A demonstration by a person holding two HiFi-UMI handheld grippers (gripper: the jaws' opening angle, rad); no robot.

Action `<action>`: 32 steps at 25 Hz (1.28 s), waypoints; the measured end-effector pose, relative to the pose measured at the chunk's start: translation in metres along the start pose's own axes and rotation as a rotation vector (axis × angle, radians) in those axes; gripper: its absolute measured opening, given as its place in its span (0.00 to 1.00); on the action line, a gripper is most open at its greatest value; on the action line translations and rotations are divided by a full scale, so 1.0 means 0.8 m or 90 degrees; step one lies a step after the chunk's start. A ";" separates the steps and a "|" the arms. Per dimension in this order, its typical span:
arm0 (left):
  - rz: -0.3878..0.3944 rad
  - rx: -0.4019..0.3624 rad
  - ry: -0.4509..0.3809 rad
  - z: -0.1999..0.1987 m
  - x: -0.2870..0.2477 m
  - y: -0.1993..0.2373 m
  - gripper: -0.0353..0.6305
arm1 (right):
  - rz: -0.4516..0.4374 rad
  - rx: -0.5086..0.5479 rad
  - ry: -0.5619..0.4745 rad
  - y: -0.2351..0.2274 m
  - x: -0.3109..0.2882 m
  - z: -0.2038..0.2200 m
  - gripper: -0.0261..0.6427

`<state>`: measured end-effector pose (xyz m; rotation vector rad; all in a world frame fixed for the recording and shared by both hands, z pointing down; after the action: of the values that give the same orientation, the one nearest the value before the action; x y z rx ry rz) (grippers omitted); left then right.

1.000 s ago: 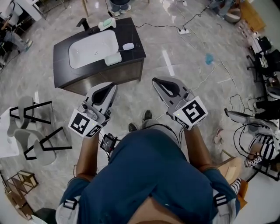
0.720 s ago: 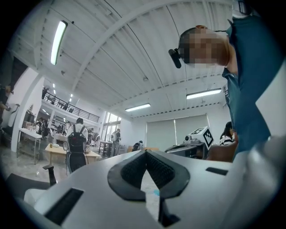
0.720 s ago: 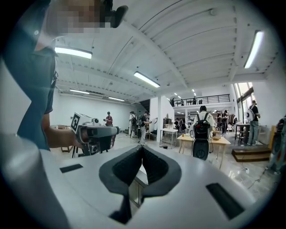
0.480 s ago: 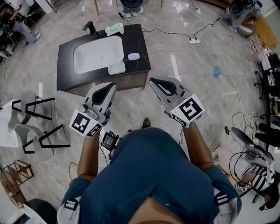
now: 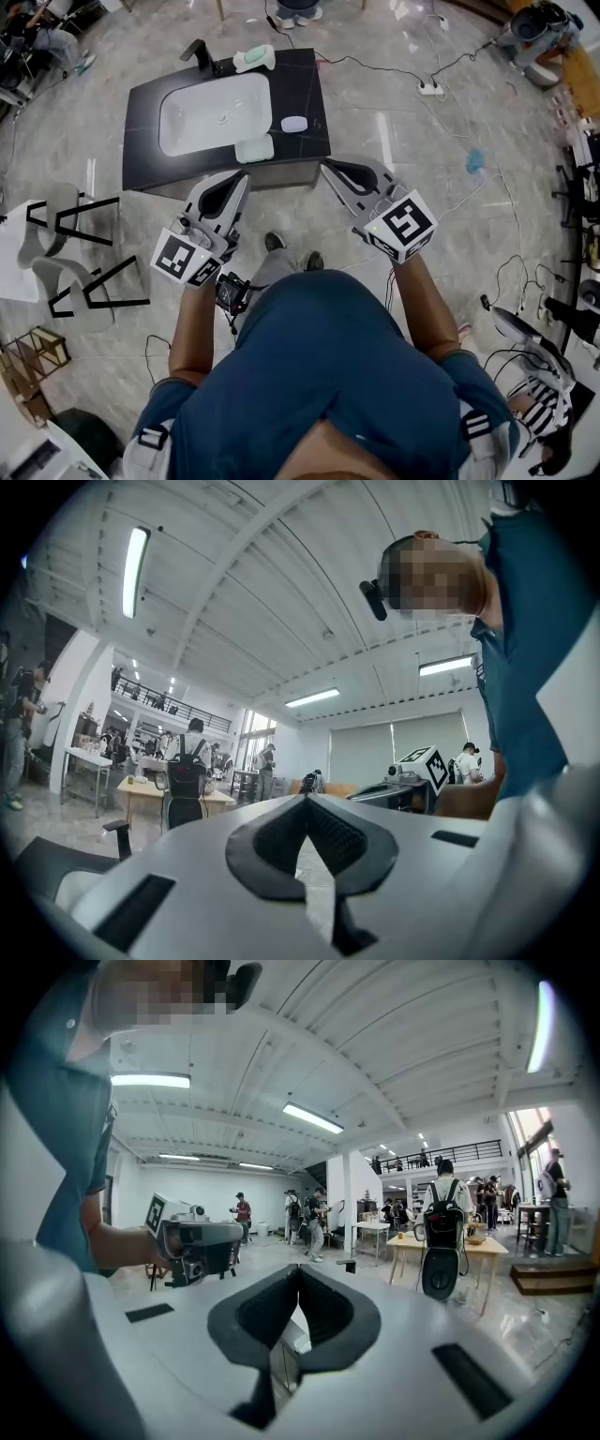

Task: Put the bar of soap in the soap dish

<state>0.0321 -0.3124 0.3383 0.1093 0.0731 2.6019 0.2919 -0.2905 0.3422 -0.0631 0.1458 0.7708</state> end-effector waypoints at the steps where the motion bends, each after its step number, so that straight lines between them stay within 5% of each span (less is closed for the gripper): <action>1: 0.000 0.003 0.001 0.002 -0.002 0.010 0.06 | 0.002 -0.003 0.003 -0.005 -0.008 0.002 0.06; 17: 0.063 0.016 0.005 0.006 -0.023 0.162 0.06 | 0.062 -0.040 0.029 -0.046 -0.139 0.009 0.06; 32: 0.009 0.047 0.016 0.026 -0.049 0.246 0.06 | 0.007 -0.055 0.044 -0.121 -0.232 0.049 0.06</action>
<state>-0.0325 -0.5004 0.3713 0.1038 0.1775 2.6161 0.2323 -0.4833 0.4096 -0.1716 0.1784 0.7868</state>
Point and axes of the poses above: the fingertips, and each gripper's own axes: x backward along the fingers, y to its left, z out of its underside, the point moved 9 cm from there along x, backward along the fingers, and after that the axes turned 1 degree about -x, right-handed, at the moved point
